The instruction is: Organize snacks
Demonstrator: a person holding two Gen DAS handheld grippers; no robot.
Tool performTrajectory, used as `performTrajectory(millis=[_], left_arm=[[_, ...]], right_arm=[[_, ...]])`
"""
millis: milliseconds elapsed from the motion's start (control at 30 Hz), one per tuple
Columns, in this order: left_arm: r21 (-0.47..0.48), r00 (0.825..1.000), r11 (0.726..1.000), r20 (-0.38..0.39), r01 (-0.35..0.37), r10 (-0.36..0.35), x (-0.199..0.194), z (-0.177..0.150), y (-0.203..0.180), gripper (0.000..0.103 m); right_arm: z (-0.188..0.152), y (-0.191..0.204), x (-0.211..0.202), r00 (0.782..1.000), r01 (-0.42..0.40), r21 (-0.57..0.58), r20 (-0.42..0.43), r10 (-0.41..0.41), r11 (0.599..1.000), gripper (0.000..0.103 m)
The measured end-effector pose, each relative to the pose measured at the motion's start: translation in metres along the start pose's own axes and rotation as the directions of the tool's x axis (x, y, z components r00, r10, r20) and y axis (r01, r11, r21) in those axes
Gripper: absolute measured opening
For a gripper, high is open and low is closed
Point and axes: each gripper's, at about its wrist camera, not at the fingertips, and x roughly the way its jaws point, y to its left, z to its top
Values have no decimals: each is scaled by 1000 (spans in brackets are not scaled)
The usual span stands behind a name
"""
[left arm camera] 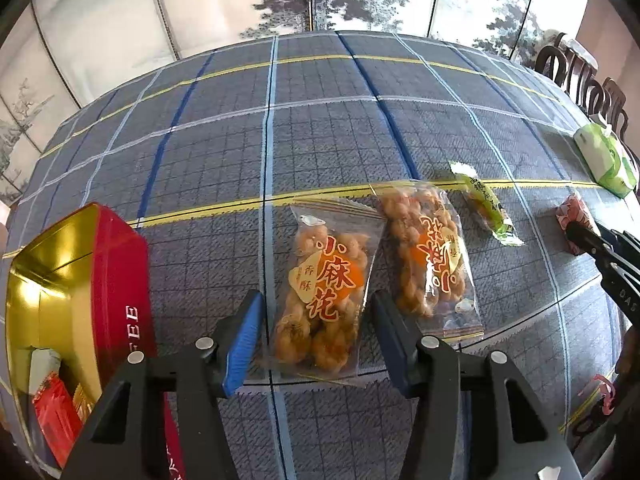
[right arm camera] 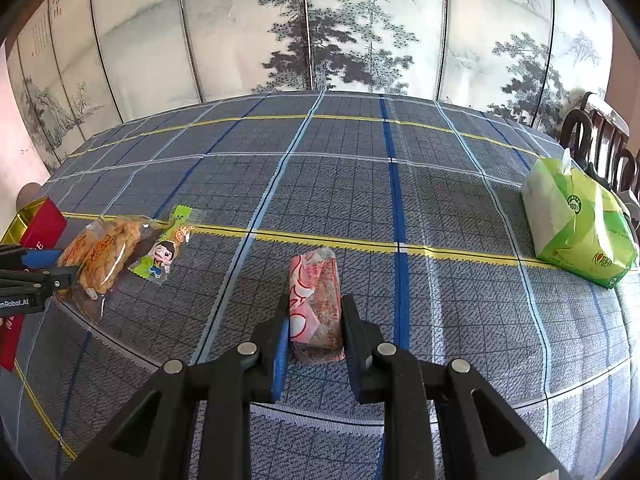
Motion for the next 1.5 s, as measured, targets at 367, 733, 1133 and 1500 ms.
performTrajectory(millis=[367, 733, 1133, 1500], left_arm=[[3, 1000, 1000, 12, 15, -15, 0, 1, -4, 35], [-35, 1000, 999, 3, 30, -29, -16, -14, -3, 33], [-60, 998, 997, 49, 39, -37, -57, -28, -1, 33], [-153, 993, 988, 118, -11, 29, -112, -43, 37, 33]], right_arm=[[-1, -1, 2, 1000, -2, 3, -11, 2, 1000, 24], [-1, -1, 2, 1000, 3, -1, -12, -4, 1000, 24], [-1, 3, 1, 1000, 23, -17, -14, -23, 1000, 24], [-2, 4, 2, 1000, 26, -18, -14, -27, 999, 24]])
